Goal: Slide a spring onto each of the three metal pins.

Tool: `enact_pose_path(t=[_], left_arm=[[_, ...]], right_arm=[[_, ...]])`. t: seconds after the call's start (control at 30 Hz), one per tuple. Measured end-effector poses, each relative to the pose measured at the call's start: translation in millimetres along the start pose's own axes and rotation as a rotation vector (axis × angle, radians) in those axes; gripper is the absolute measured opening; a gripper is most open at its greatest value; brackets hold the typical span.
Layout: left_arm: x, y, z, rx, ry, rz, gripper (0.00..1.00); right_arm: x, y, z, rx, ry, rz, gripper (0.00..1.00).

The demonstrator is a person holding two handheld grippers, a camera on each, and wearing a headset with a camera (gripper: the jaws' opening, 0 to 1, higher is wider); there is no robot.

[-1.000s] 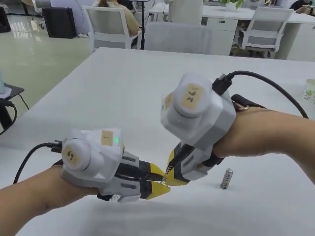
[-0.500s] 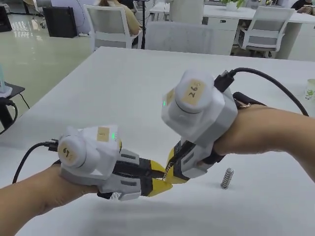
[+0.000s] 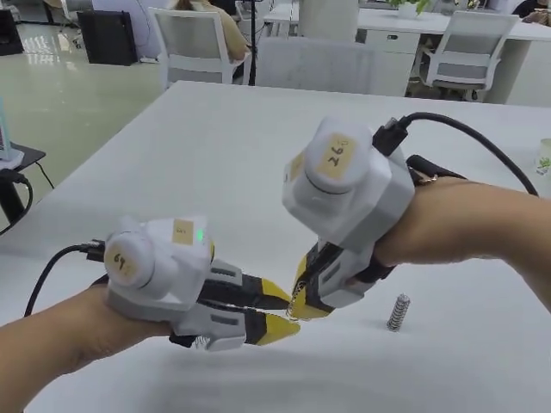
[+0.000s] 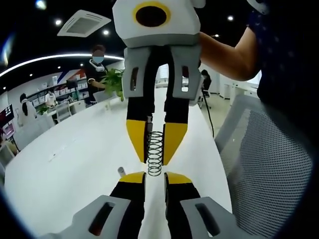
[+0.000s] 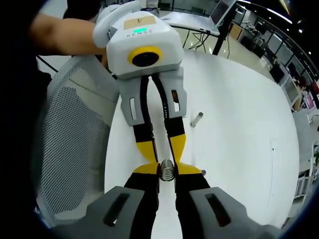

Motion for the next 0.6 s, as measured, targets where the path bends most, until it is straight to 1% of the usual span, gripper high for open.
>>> enact_pose_path(t=[0.13, 0.23, 0.33, 0.53, 0.6], left_arm=[[3.4, 0.8, 0.3, 0.014, 0.002, -0.009, 0.12], [6.7, 1.1, -0.8, 0.013, -0.001, -0.013, 0.14], [10.3, -0.3, -1.3, 0.019, -0.002, -0.014, 0.18], [18.0, -1.4, 3.5, 0.034, 0.013, -0.026, 0.23], [22.4, -2.0, 4.6, 0.042, 0.010, -0.032, 0.25]], right_arm=[[0.2, -0.9, 1.7, 0.005, 0.009, -0.001, 0.09], [0.1, -0.8, 3.0, 0.006, 0.017, -0.004, 0.09], [-0.2, -0.8, 4.8, 0.009, 0.024, -0.004, 0.09], [0.1, -1.4, 7.2, 0.013, 0.034, -0.006, 0.09], [0.1, -2.2, 7.9, 0.015, 0.038, -0.004, 0.09]])
Point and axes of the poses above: the centre of the closed fingertips' face, and the gripper's own axes: x roughly backward along the fingers, y roughly to its left, z roughly out of its underside, the point moved 7 cm from there along x, roughly backward along the fingers, and after that the axes turned 14 degrees about z, right-handed, at the moved point
